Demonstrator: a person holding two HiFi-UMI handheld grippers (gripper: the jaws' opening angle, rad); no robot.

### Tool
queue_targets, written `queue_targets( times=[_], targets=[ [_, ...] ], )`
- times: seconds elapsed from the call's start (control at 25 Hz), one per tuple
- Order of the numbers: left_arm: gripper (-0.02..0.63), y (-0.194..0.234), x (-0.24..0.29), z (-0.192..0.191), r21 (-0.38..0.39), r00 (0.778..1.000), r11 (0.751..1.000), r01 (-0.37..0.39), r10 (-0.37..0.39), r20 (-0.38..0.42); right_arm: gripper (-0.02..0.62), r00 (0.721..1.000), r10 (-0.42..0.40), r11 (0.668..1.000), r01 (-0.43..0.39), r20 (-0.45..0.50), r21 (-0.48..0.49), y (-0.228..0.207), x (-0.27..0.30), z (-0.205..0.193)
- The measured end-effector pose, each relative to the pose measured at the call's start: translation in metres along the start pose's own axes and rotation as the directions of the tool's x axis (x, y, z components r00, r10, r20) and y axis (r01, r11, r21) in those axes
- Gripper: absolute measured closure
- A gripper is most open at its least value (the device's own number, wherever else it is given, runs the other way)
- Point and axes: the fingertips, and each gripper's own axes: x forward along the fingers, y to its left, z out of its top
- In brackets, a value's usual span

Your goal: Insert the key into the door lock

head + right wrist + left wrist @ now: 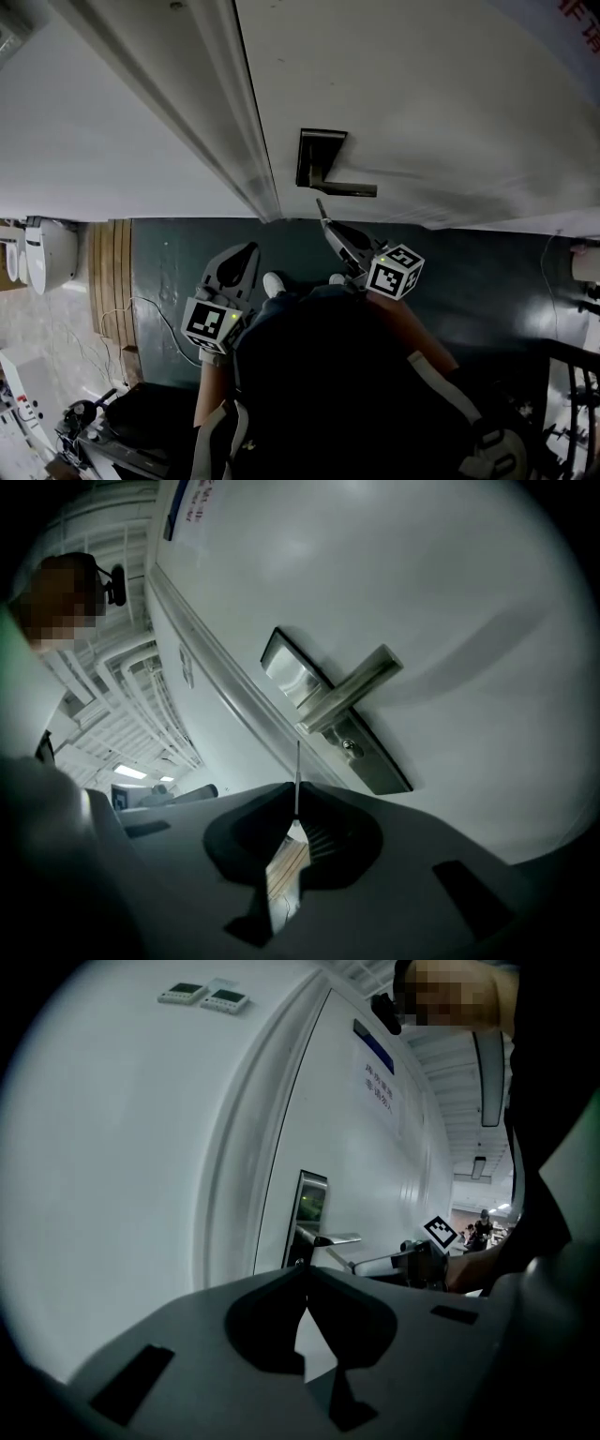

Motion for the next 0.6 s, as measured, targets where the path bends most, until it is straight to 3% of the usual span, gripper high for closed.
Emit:
queue_targets(
  times=[0.32, 0.6],
  targets=[
    [0.598, 0.021, 0.000, -0.003, 0.021, 0.996, 0.996, 0.090, -0.090, -0.030, 0.561, 0.995, -0.062, 0.991, 0.052, 0.073, 0.126, -0.013, 0.022, -0.010],
    [0.598, 0.031, -0.004, -0.011, 0.032, 0.987, 0.989, 0.145, -0.143, -0.067, 0.561, 0.983, -0.090, 0.947, 0.033, 0.163, 0.320, -0.026, 0.036, -0.014]
  ],
)
